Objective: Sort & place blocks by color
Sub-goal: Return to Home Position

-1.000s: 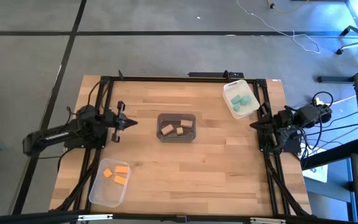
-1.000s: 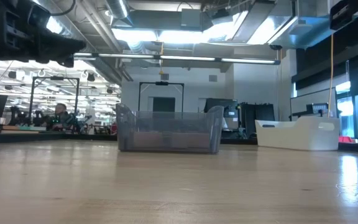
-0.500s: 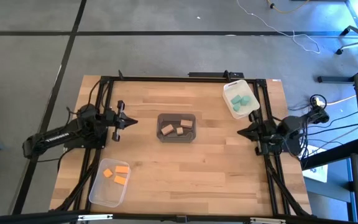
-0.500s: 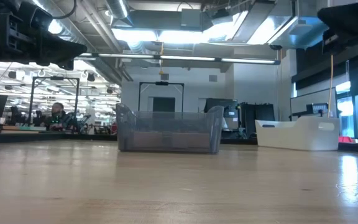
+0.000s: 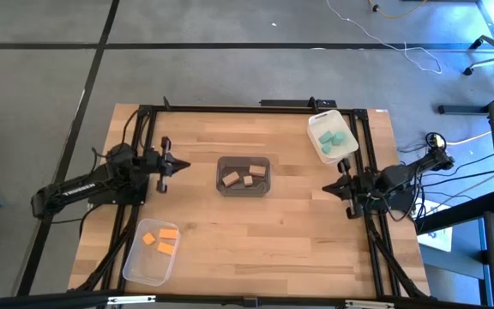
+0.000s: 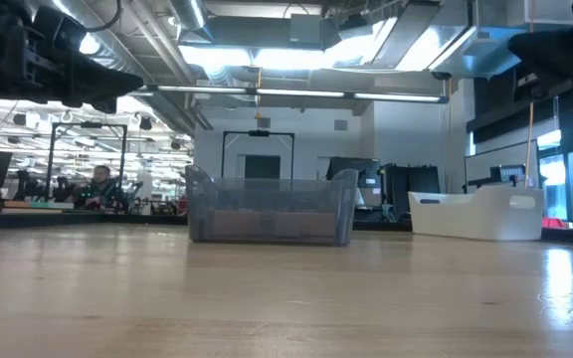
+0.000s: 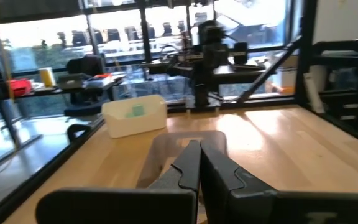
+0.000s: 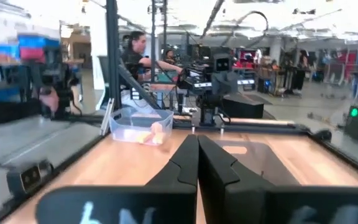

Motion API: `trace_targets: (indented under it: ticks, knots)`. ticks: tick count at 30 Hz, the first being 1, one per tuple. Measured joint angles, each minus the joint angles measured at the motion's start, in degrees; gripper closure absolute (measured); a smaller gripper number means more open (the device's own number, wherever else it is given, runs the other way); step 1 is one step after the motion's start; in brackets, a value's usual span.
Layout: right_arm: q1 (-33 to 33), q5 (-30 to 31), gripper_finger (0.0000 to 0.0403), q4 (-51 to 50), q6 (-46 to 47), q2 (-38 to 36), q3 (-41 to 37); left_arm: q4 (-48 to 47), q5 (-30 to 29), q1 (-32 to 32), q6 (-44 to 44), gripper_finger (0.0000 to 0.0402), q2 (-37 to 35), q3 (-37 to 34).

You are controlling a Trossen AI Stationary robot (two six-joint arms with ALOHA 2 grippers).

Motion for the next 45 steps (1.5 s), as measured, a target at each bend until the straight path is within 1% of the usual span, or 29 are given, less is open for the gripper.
trace_targets:
  ticks: [2, 6, 11, 15, 21, 25, 45]
  knots:
    - [0.0, -0.1, 0.0403, -1.1, -2.0, 0.0, 0.0, -0.6, -1.5, 0.0, 0.5, 0.0402, 0.0, 0.0]
    - [0.0, 3.0, 0.0398, -3.7, -2.7, 0.2, 0.0, -1.2, -2.5, 0.0, 1.5, 0.0402, 0.0, 0.0]
    - [0.0, 3.2, 0.0392, -3.5, -2.1, 0.4, 0.0, -1.8, -2.6, 0.0, 1.3, 0.0401, 0.0, 0.0]
    - [0.0, 3.2, 0.0391, -3.5, -2.2, 0.4, 0.0, -7.0, -2.6, 0.0, 1.1, 0.0401, 0.0, 0.0]
    - [0.0, 3.2, 0.0394, -3.4, -2.3, 0.4, 0.0, -7.4, -6.4, 0.0, -0.3, 0.0401, 1.4, 0.0]
    - [0.0, 3.2, 0.0394, -3.4, -2.3, 0.4, 0.0, -7.4, -7.6, 0.0, -0.2, 0.0401, 1.4, 0.0]
    - [0.0, 3.2, 0.0395, -3.4, -2.3, 0.4, 0.0, -7.4, -7.6, 0.0, 0.0, 0.0401, 1.4, 0.0]
